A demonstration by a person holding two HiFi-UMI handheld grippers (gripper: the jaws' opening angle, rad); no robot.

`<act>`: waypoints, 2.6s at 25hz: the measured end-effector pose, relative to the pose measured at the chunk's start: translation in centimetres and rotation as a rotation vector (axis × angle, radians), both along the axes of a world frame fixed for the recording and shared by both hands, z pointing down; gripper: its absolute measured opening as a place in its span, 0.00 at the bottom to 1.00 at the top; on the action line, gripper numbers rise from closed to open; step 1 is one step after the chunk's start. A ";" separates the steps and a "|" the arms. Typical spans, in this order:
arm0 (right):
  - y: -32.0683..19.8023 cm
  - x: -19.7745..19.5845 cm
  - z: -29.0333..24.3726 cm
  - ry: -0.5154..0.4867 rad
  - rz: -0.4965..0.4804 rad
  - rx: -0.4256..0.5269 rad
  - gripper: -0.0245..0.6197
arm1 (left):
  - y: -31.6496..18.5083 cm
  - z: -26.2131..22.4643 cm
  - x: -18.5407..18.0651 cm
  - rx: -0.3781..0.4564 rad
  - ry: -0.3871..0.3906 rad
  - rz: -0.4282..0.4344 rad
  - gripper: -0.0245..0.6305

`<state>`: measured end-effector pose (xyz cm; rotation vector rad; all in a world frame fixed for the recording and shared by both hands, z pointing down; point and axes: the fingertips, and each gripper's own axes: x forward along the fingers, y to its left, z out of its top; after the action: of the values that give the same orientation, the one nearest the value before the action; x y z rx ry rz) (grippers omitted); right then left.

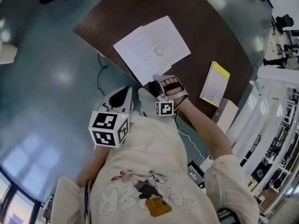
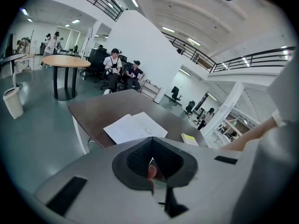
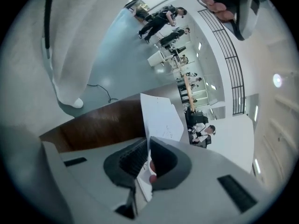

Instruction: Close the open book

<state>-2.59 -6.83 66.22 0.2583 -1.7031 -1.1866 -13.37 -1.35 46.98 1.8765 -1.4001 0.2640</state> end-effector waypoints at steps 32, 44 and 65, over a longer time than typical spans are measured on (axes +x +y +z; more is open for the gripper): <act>-6.5 5.7 -6.9 -0.560 0.723 -0.437 0.06 | -1.5 -2.2 2.9 0.047 -0.048 0.079 0.05; -9.5 8.3 -7.0 -0.694 0.915 -0.563 0.06 | -1.6 -1.9 3.8 0.039 -0.056 0.079 0.05; -14.2 12.3 -4.2 -0.821 1.154 -0.720 0.06 | -3.8 -1.4 5.7 0.016 -0.095 0.098 0.05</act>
<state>9.75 -20.99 62.01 1.1723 -1.9960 0.4674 -7.63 -5.16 45.54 1.9713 -1.3778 0.3962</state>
